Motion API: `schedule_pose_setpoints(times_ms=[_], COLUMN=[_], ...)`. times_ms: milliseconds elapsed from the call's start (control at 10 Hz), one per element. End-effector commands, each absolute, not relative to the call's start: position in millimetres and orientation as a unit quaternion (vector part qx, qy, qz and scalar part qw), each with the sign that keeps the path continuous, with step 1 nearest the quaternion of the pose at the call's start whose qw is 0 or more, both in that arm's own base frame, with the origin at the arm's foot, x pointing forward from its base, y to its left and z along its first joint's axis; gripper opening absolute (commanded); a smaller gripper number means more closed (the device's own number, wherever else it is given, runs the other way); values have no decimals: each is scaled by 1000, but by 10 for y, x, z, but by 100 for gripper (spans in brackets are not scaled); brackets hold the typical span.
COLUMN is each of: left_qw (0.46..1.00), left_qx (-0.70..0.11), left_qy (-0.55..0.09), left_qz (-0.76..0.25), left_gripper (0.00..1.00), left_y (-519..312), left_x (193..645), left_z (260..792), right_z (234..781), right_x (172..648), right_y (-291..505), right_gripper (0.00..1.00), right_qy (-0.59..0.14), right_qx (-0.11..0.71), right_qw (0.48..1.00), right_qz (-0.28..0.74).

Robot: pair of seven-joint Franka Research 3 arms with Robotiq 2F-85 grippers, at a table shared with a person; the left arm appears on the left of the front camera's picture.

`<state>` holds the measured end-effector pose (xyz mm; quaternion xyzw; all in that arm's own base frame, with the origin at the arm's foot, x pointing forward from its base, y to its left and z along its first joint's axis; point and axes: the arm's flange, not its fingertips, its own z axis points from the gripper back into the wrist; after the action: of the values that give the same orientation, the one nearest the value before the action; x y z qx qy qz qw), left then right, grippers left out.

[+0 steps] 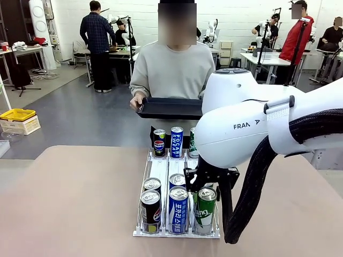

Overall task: Retrieve and hand over the desired beverage to the person.
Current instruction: Pick up a can of the same type that the person held from the Automatic Can Dispenser.

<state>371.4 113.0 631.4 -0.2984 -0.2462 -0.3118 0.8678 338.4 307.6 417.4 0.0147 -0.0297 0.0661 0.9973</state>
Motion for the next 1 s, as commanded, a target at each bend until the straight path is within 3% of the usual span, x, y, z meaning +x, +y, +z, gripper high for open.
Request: schedule_pose_setpoints(times_ms=[0, 500, 900], left_qw=[863, 863, 863], left_qx=[-304, -304, -304], left_qy=[-250, -250, -250], left_qz=[-316, -316, -316], left_gripper=[100, 100, 100], left_y=[1147, 1147, 1147], left_x=[3705, 3705, 3705], left_z=[6317, 6317, 6317], right_z=[4091, 4125, 5114], right_x=[3389, 3350, 2977], right_y=[3037, 3011, 3060], right_gripper=[0, 0, 0], right_qy=[-25, -21, -40], right_qx=[27, 30, 12], right_qw=[996, 997, 998], right_qz=[75, 66, 42])
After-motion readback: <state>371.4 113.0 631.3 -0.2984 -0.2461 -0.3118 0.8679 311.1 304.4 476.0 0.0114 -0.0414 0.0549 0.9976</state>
